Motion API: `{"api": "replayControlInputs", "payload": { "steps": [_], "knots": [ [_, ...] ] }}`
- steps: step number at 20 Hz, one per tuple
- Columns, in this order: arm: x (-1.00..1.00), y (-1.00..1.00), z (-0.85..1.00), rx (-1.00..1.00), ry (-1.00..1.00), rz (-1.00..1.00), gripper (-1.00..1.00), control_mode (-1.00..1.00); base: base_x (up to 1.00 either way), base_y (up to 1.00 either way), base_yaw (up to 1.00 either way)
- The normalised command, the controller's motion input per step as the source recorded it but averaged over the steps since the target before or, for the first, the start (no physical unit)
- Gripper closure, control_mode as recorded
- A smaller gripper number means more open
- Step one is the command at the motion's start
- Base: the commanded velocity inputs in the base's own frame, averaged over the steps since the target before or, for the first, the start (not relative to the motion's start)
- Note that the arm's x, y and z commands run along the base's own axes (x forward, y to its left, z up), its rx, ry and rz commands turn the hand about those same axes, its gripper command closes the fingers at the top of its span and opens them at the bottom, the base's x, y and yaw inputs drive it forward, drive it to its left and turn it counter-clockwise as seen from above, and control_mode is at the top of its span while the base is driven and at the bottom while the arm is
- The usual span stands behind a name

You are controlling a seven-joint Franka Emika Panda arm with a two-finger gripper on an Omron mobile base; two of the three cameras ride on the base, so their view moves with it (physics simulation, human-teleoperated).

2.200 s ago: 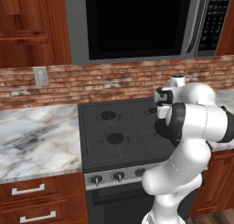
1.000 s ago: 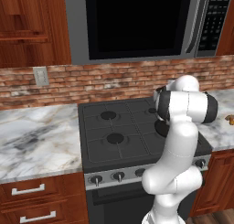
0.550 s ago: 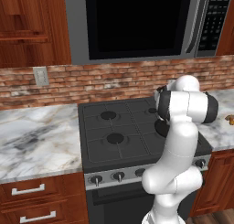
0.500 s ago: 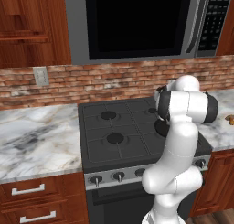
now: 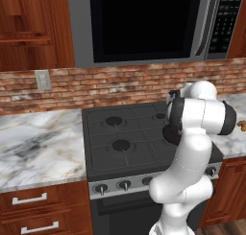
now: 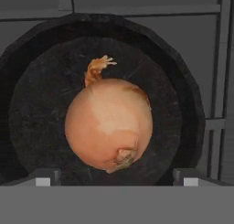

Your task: Put the onion and mushroom in the pan. Then turn on the front right burner and set the heat to medium.

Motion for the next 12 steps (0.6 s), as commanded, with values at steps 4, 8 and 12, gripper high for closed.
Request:
{"api": "replayControlInputs", "payload": {
  "steps": [4,8,12],
  "knots": [
    [-0.45,0.00,0.41,0.00,-0.06,0.00,-1.00,-1.00,0.00,0.00,0.00],
    [-0.26,-0.18,0.17,-0.01,0.00,-0.01,-1.00,-1.00,0.00,0.00,0.00],
    [-0.10,-0.41,0.02,-0.03,0.00,-0.04,-1.00,-1.00,0.00,0.00,0.00]
  ]
}}
